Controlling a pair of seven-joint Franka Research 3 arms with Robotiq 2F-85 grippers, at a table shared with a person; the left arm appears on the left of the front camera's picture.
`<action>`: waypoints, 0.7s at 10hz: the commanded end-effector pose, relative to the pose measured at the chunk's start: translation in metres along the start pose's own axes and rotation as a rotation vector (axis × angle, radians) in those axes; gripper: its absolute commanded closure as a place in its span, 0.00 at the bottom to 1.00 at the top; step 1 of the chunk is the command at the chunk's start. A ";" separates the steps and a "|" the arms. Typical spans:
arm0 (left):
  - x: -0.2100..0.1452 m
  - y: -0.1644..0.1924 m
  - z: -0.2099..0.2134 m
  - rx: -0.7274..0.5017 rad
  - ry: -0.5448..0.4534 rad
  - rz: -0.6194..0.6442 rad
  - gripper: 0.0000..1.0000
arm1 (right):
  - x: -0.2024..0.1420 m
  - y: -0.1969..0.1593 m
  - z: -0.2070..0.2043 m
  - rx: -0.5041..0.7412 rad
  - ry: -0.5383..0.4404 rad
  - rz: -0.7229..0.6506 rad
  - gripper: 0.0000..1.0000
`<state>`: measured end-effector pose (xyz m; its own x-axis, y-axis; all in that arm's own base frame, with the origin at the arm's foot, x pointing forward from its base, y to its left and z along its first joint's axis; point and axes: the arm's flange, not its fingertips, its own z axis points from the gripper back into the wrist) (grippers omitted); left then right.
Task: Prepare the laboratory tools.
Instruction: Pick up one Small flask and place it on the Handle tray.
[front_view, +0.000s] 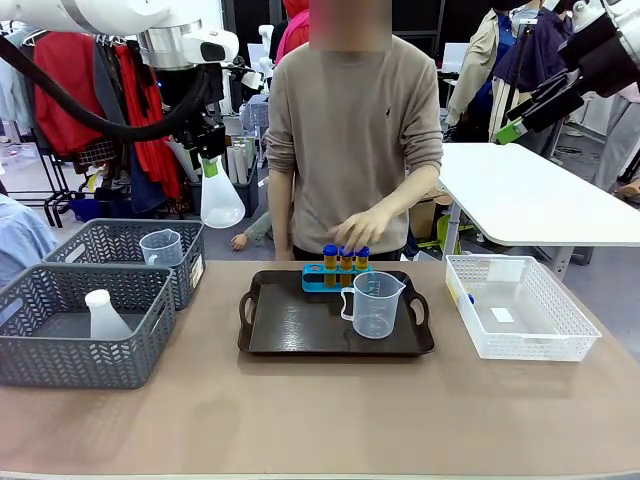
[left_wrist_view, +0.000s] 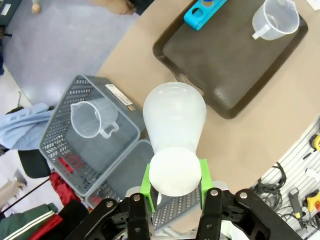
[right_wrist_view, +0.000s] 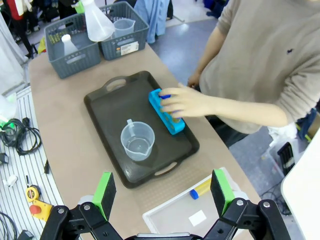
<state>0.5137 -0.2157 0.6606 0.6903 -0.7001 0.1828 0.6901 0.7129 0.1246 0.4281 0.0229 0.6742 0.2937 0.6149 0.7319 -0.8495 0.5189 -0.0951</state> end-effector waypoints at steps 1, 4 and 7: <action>0.000 0.000 0.000 0.001 0.000 -0.001 1.00 | 0.001 0.000 0.001 0.006 -0.011 0.013 0.00; 0.000 0.000 0.000 0.001 0.000 -0.001 1.00 | 0.001 0.000 0.001 0.006 -0.011 0.013 0.00; 0.000 0.000 0.000 0.001 0.000 -0.001 1.00 | 0.001 0.000 0.001 0.006 -0.011 0.013 0.00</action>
<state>0.5150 -0.2176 0.6587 0.6888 -0.7022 0.1804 0.6925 0.7109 0.1227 0.4281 0.0229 0.6742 0.2937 0.6149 0.7319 -0.8495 0.5189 -0.0951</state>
